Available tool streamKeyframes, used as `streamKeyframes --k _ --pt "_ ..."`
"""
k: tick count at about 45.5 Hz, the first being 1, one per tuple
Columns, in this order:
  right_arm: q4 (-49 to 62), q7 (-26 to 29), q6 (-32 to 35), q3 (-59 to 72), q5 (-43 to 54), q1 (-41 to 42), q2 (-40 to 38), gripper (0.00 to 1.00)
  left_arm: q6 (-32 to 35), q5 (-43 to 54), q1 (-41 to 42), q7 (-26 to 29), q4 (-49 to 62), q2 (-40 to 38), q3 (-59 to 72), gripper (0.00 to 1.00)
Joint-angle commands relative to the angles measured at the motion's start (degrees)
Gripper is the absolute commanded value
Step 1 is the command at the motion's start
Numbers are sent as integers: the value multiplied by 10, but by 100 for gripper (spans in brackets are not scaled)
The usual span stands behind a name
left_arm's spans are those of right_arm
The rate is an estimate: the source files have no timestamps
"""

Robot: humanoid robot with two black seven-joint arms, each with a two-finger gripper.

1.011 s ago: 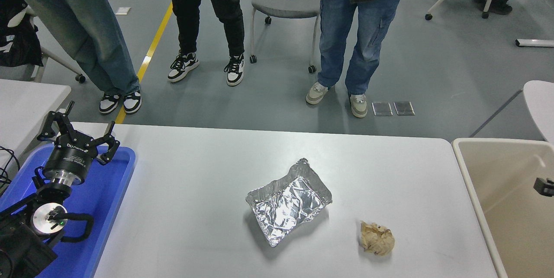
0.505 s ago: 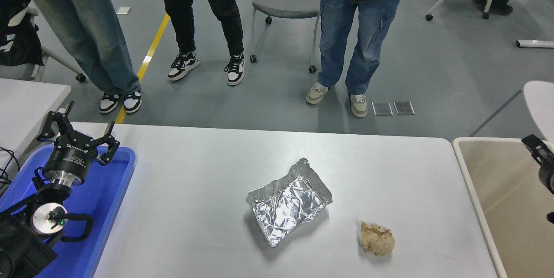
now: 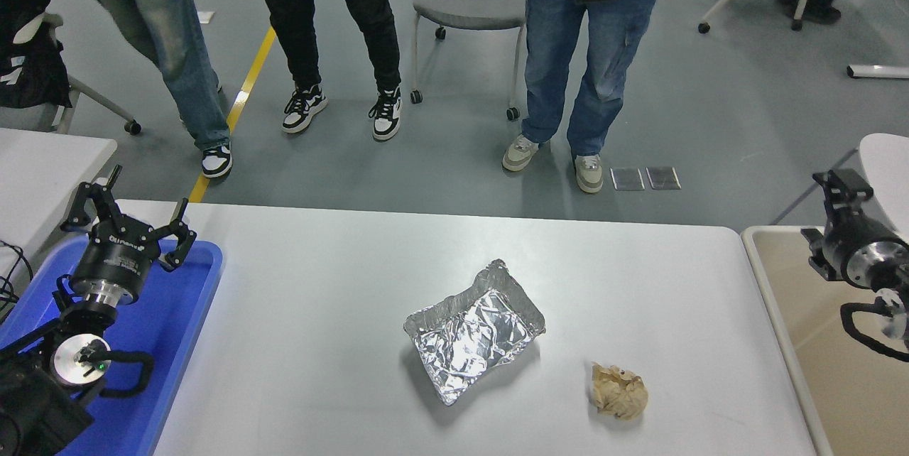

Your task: Clean the table surface

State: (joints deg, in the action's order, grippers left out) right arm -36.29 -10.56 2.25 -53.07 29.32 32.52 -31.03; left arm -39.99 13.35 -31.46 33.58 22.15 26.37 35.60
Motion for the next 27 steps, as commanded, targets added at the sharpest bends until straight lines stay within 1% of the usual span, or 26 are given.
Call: streamKeyframes --k 1,5,9,13,22,27 --pt "-48 -43 85 -130 -30 -54 30 99 0 0 0 0 0 0 0 100" --pt "-53 -79 99 -168 -30 -70 52 99 0 0 0 0 0 0 0 100" --pt "-53 -115 100 -172 -23 -83 83 99 0 0 0 0 0 0 0 100" --pt "-53 -135 100 -172 -21 -91 109 99 0 0 0 0 0 0 0 100" --pt "-54 -150 99 -168 -21 -99 129 99 0 0 0 -1 0 0 0 100" --pt "-55 -134 98 -148 -22 -92 130 99 0 -1 0 0 0 0 0 100"
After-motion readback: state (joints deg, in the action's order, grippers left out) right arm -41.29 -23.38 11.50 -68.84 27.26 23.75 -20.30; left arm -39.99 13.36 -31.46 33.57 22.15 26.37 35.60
